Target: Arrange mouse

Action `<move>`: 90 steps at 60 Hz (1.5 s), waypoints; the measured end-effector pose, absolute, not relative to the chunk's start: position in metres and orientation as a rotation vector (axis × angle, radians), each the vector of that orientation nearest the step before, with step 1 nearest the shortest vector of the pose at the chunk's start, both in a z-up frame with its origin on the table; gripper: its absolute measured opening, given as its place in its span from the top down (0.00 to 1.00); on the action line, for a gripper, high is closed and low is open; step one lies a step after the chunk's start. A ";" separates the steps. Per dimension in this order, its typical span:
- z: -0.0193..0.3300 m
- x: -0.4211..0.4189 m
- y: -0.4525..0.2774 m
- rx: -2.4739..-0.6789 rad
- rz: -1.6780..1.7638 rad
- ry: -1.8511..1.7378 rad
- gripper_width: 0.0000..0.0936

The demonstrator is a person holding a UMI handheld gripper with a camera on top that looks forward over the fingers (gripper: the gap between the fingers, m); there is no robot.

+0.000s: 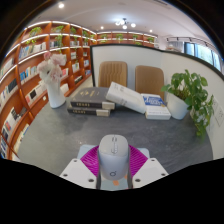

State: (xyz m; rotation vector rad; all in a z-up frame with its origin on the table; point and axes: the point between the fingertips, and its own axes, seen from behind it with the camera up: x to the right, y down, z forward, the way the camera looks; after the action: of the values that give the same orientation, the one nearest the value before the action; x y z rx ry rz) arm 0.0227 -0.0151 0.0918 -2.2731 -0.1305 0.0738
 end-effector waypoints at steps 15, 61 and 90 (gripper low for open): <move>-0.011 0.021 -0.053 -2.410 0.042 -0.158 0.60; 0.159 0.045 -0.102 -2.236 0.043 -0.070 0.12; 0.235 0.071 -0.232 -2.169 0.040 -0.038 0.12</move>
State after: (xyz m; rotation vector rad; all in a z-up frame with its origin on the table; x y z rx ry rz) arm 0.0715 -0.2317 0.2348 -2.1687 -0.0378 0.0396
